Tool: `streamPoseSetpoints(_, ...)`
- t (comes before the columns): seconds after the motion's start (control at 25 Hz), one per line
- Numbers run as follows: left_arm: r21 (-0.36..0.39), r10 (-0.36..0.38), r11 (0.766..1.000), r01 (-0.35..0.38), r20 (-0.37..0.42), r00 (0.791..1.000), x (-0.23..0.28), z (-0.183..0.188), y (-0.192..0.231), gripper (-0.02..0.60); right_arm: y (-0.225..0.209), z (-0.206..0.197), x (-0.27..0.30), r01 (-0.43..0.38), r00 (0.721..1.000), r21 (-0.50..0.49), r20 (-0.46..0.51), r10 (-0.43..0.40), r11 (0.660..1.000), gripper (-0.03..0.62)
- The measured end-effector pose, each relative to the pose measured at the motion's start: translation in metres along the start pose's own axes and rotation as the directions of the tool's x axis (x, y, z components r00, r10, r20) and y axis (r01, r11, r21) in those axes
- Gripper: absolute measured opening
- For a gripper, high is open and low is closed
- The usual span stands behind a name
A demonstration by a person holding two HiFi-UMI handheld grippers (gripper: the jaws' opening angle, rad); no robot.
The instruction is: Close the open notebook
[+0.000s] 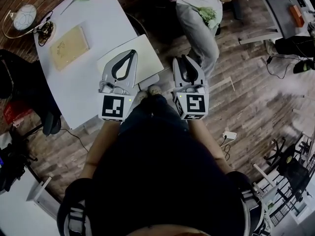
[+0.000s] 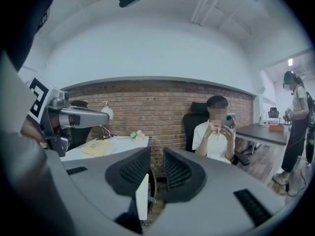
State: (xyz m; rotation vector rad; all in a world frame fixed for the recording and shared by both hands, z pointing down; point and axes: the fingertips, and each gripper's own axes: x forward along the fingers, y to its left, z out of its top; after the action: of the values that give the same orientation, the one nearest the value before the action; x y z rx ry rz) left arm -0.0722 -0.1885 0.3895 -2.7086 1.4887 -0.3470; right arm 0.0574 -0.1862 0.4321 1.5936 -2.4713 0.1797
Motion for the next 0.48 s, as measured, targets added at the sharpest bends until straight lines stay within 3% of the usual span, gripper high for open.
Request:
streamPoseSetpoints(0.16,0.044,-0.016,0.999,0.016,-0.011,1.0,0.006,-0.017,-0.004,-0.005,0.002,-0.017,0.004,-0.009,0.999,-0.002,-0.036,0.009,1.0,0.072)
streamPoseSetpoints(0.48,0.056,-0.042,0.997,0.047,-0.085,0.995,0.016,-0.051,-0.01,-0.005,0.003,-0.059,0.016,-0.032,0.992,-0.013,-0.123,0.03,0.999,0.074)
